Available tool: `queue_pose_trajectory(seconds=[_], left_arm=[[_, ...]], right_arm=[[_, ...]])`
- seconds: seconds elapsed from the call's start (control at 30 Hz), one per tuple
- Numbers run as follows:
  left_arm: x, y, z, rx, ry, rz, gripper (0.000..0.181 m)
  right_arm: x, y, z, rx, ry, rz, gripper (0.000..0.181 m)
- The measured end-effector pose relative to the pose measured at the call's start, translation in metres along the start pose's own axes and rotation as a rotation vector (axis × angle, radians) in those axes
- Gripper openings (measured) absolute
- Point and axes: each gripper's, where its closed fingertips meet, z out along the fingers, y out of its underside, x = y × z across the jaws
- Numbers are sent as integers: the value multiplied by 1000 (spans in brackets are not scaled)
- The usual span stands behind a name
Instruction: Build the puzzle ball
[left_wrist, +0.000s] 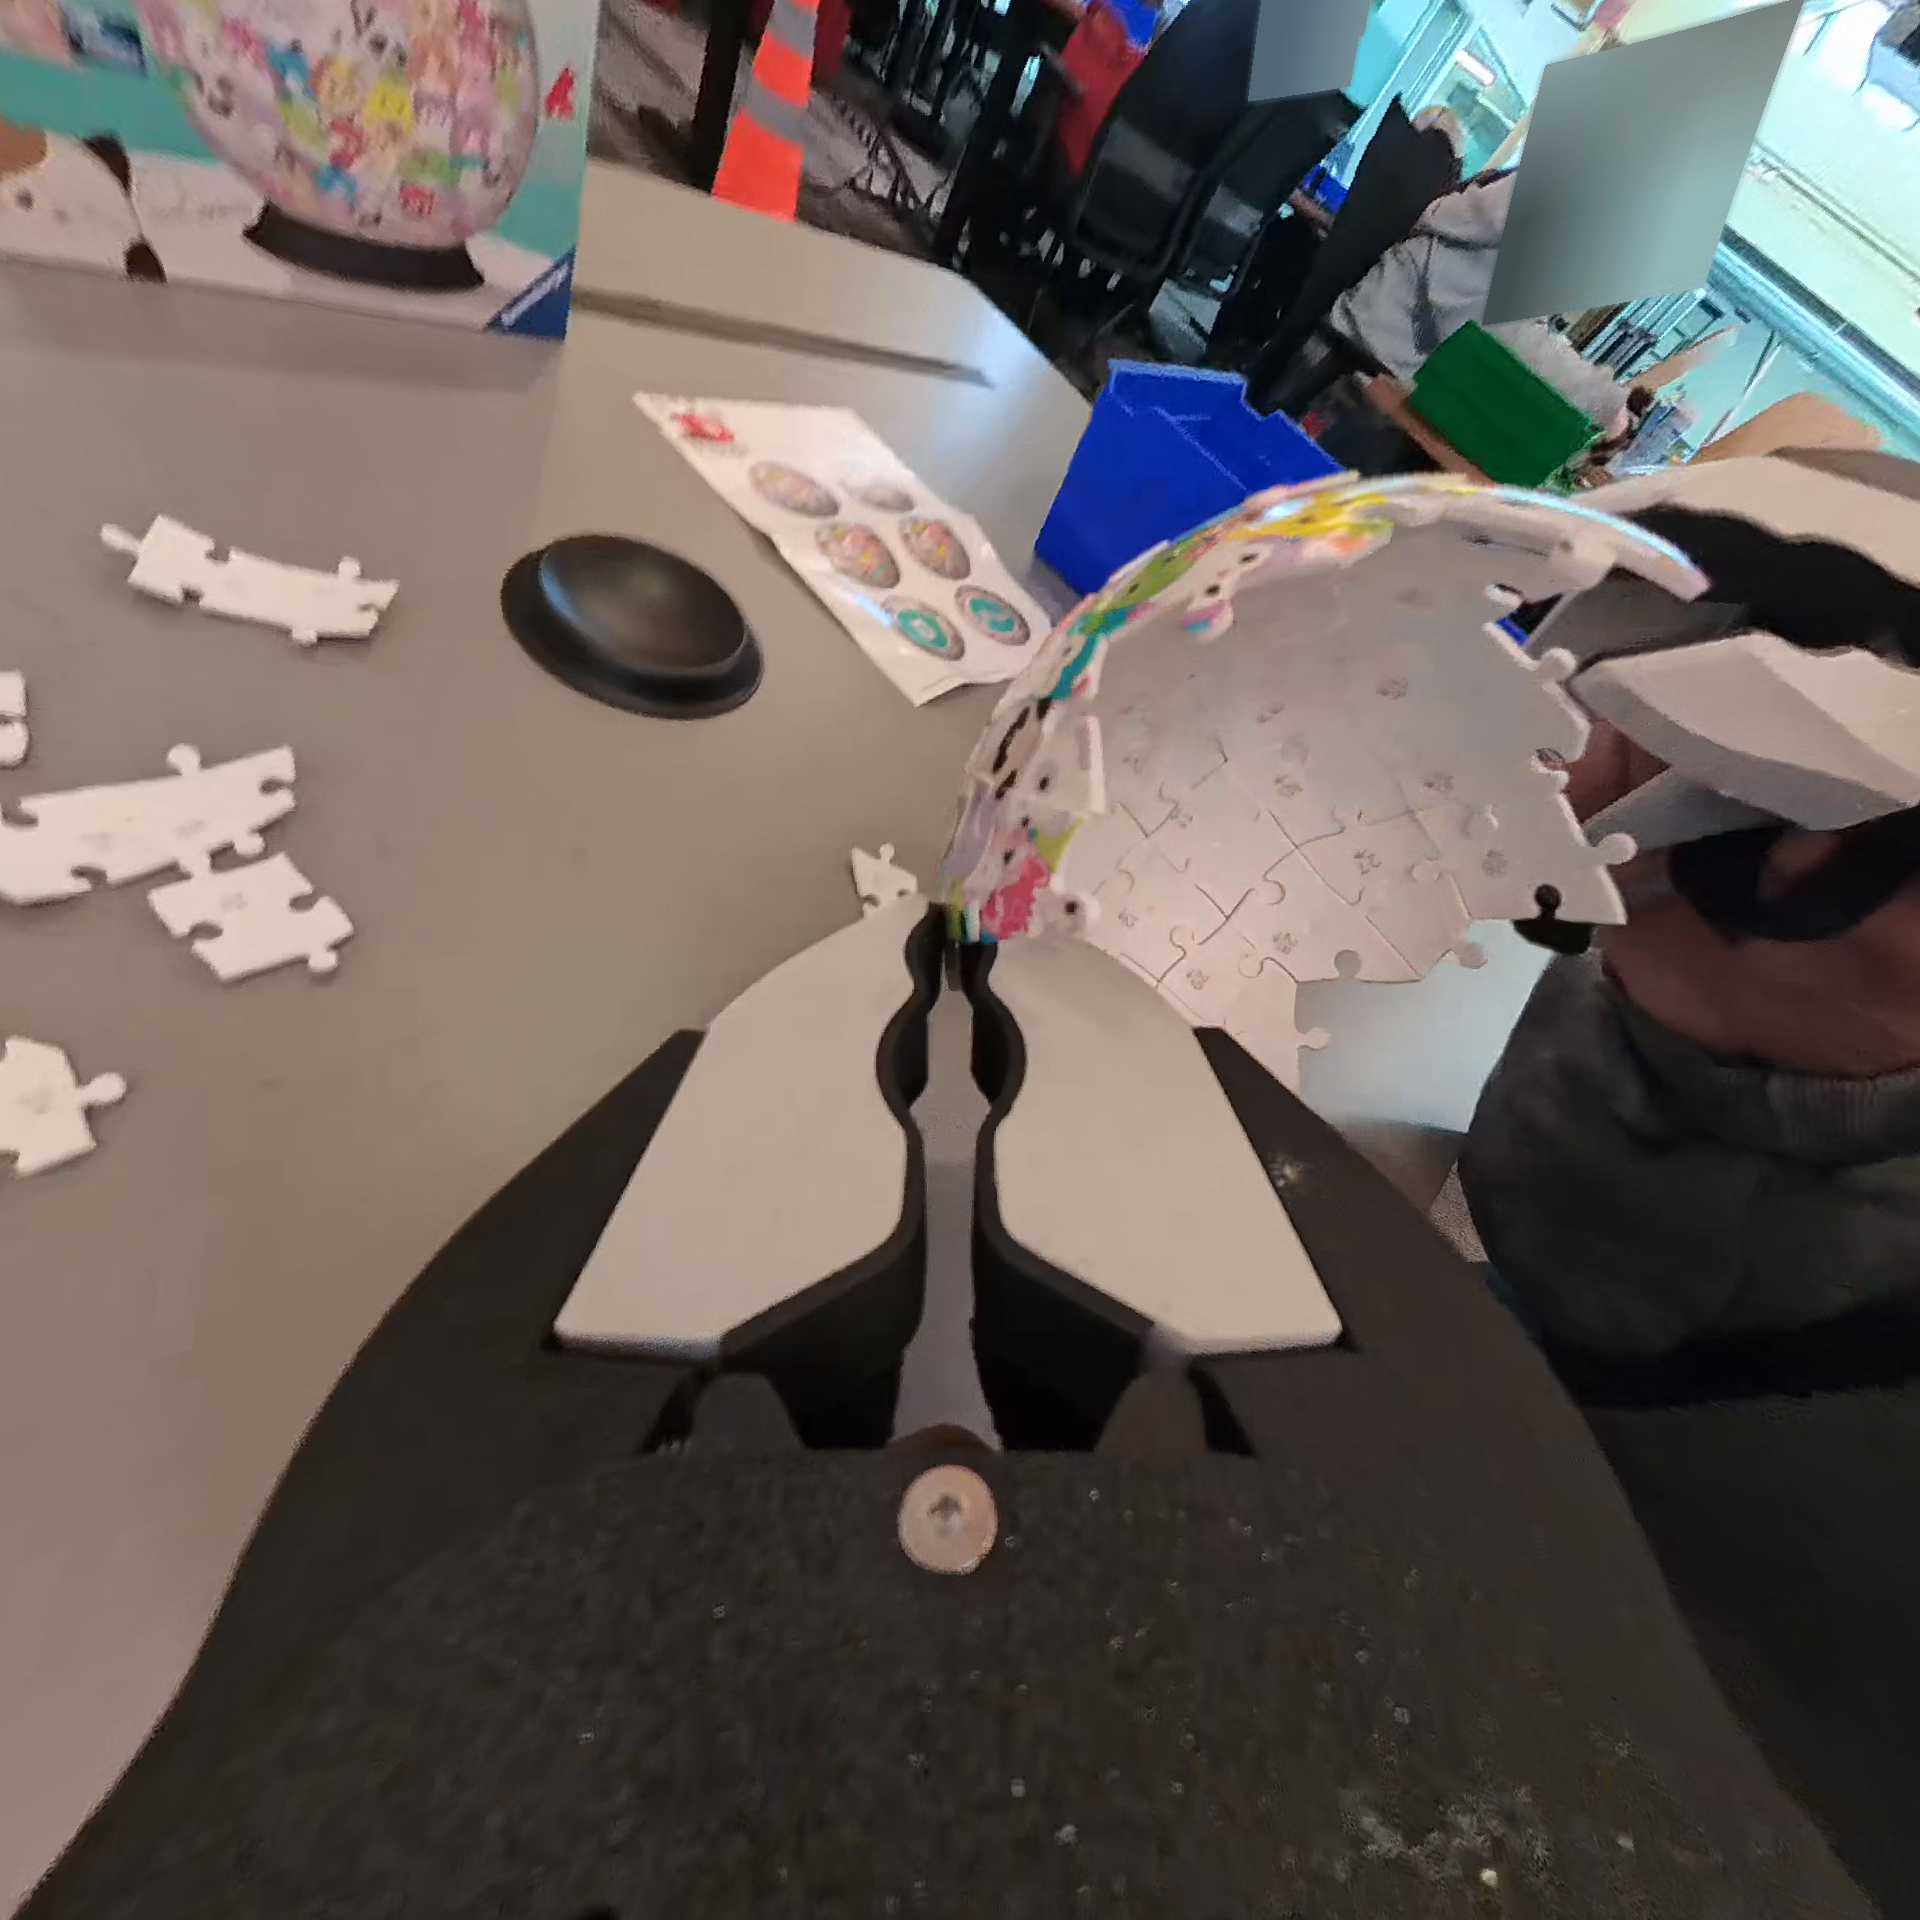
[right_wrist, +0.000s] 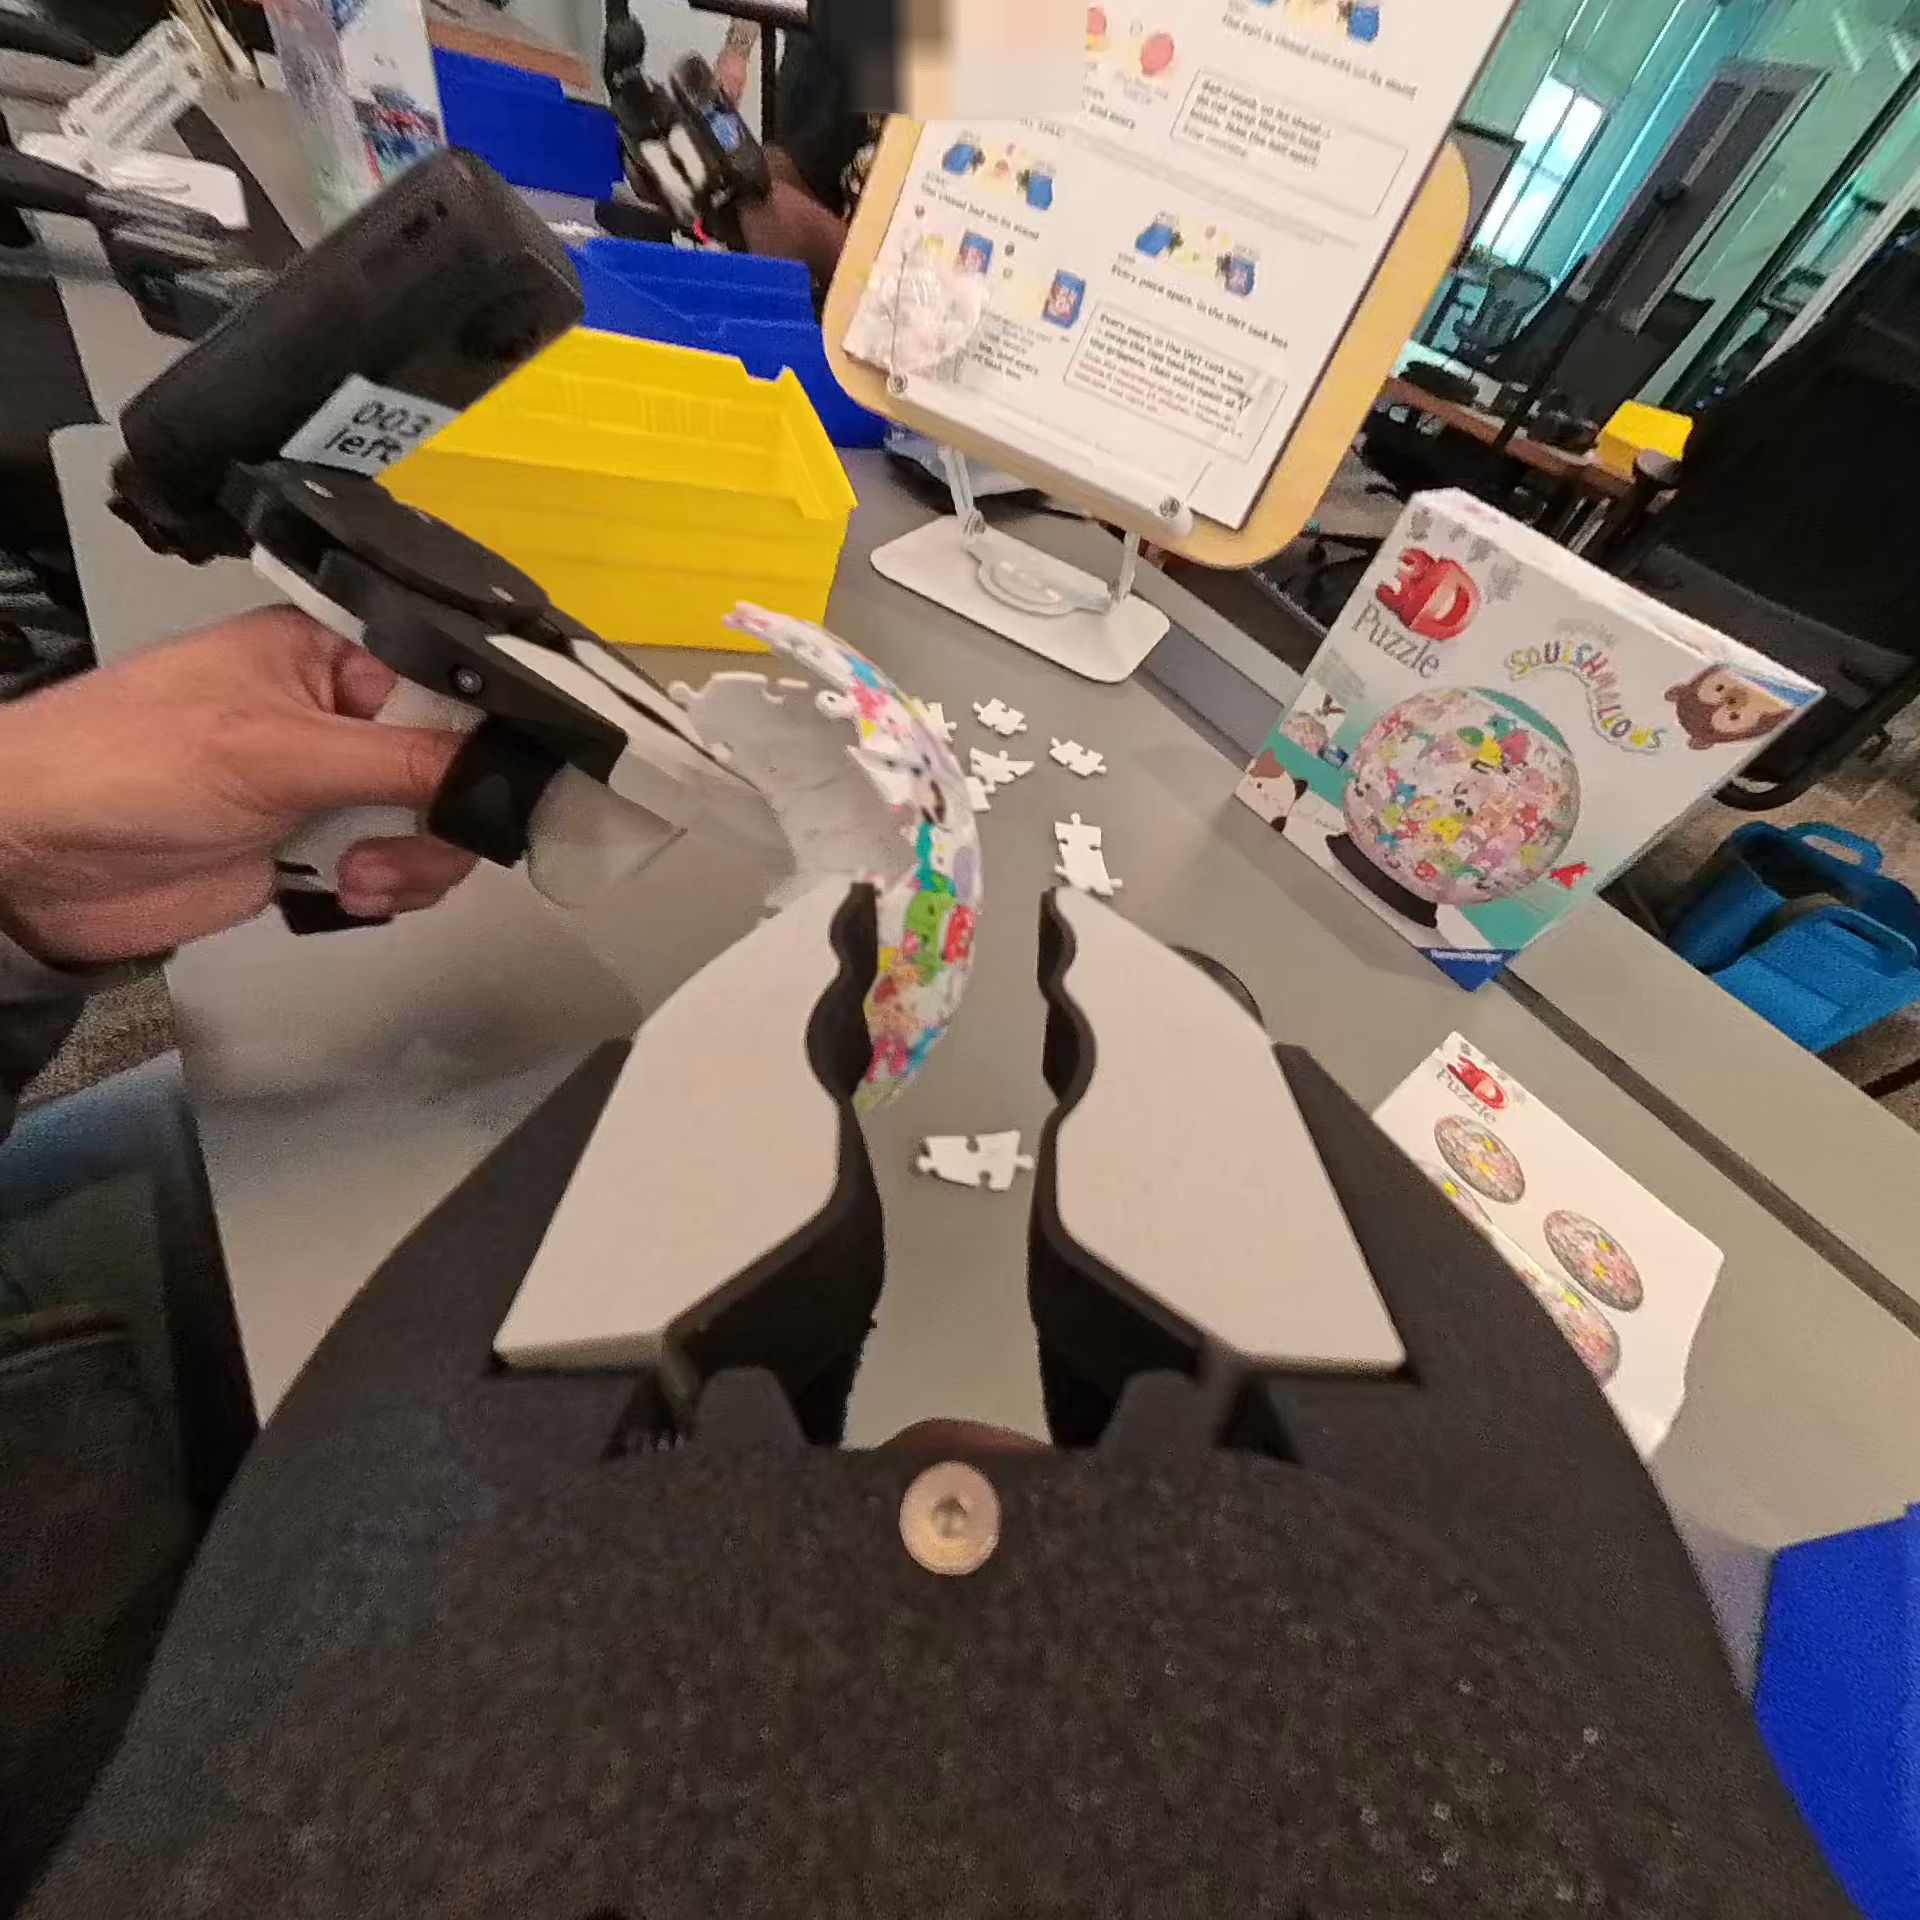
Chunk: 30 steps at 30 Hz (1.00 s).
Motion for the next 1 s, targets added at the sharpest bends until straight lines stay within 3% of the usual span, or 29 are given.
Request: queue_pose_trajectory(seconds=[0.4, 0.73, 1.0], left_arm=[[11, -19, -3, 115, -67, 228, 2], [6, -6, 5, 80, -164, 129, 2], [17, 2, 8, 72, -194, 130, 2]], right_arm=[[-14, -24, -13, 173, -163, 131, 29], [-3, -5, 1, 26, 186, -232, 21], [-1, 1, 2, -34, 224, -272, 10]])
